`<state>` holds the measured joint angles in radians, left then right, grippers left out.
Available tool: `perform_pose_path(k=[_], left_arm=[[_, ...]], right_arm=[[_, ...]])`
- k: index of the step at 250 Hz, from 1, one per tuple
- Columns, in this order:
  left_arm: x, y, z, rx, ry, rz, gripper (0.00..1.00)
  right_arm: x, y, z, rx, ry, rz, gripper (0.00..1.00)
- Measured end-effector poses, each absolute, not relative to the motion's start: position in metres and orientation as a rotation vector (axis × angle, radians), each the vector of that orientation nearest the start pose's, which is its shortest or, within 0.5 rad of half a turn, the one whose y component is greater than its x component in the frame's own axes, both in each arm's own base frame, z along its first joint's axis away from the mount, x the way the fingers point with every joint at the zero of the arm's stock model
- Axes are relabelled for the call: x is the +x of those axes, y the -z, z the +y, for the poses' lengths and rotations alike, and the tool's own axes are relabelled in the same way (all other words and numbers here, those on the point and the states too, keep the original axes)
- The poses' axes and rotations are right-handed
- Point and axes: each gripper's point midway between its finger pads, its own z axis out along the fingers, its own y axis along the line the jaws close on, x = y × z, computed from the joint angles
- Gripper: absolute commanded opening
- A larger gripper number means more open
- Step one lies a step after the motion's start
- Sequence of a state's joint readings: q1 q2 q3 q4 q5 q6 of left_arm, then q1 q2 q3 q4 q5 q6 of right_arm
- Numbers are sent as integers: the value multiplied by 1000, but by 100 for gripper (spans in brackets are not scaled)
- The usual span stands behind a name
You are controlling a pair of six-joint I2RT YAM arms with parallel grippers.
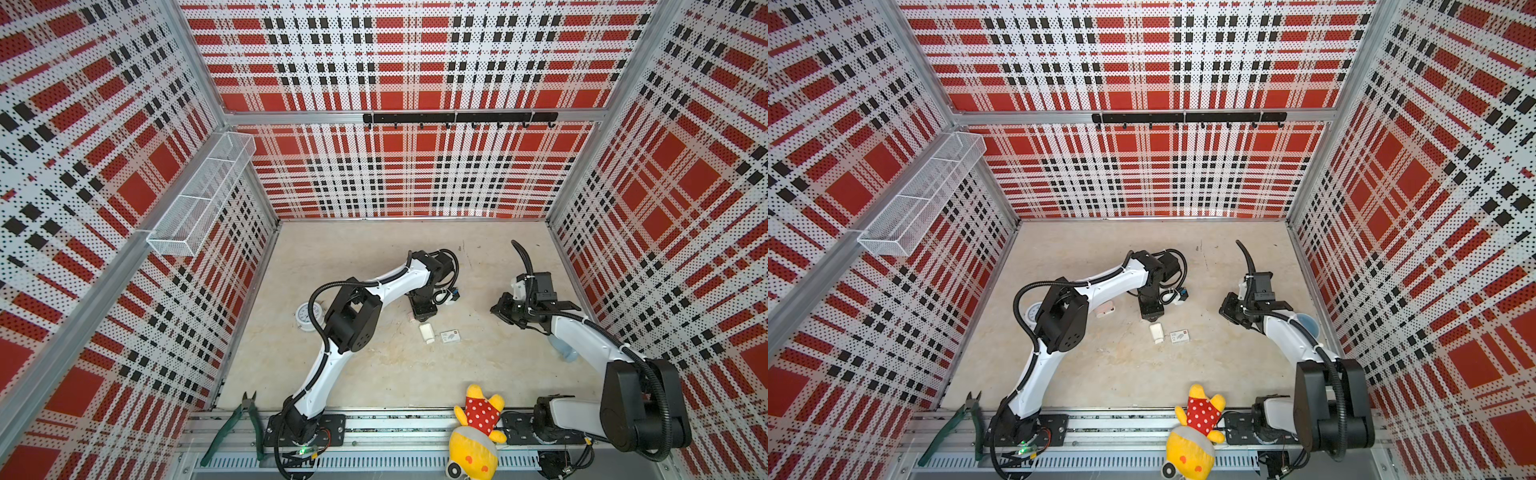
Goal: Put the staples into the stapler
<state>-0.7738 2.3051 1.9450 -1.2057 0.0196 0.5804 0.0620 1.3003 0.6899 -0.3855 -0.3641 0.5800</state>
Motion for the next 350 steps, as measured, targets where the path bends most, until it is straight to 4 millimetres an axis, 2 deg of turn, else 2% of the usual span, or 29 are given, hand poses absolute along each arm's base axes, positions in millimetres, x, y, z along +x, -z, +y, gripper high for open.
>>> perform_pose_path(k=[57, 85, 102, 138, 140, 143, 145, 155, 163, 173, 200, 225, 244, 261, 291, 321, 350], left_arm=[[324, -55, -319, 1928, 41, 2398, 61], [326, -74, -321, 1901, 60, 2365, 64], [326, -87, -322, 1879, 84, 2342, 66], [330, -124, -315, 1785, 143, 2304, 77], [331, -127, -313, 1772, 147, 2302, 80], [331, -130, -312, 1759, 153, 2303, 94], [332, -132, -311, 1750, 156, 2304, 99], [338, -144, -304, 1696, 173, 2300, 99], [343, -153, -297, 1639, 190, 2308, 99], [353, -165, -284, 1553, 209, 2315, 100], [378, -185, -243, 1317, 236, 2345, 99], [398, -190, -191, 1058, 256, 2384, 99], [408, -183, -152, 862, 268, 2407, 99], [414, -169, -114, 675, 255, 2416, 99], [407, -134, -61, 431, 212, 2397, 99], [390, -110, -33, 308, 163, 2325, 99], [378, -113, -16, 233, 138, 2196, 99]], right_arm=[[311, -82, 80, 518, -700, 2555, 16], [320, -87, 79, 475, -686, 2516, 26], [328, -92, 78, 433, -668, 2479, 36], [347, -108, 73, 331, -610, 2378, 64], [348, -108, 73, 331, -607, 2374, 66], [349, -109, 72, 317, -599, 2368, 68], [350, -110, 72, 310, -594, 2364, 70], [355, -114, 70, 293, -571, 2336, 80], [358, -117, 68, 274, -551, 2321, 86], [362, -119, 66, 266, -531, 2305, 100], [376, -126, 58, 238, -452, 2272, 100], [390, -129, 50, 213, -374, 2241, 100], [396, -127, 42, 194, -304, 2223, 100], [399, -123, 34, 184, -243, 2212, 100], [399, -120, 23, 150, -156, 2182, 100], [392, -118, 8, 112, -37, 2133, 100], [384, -104, -3, 82, 51, 2098, 100]])
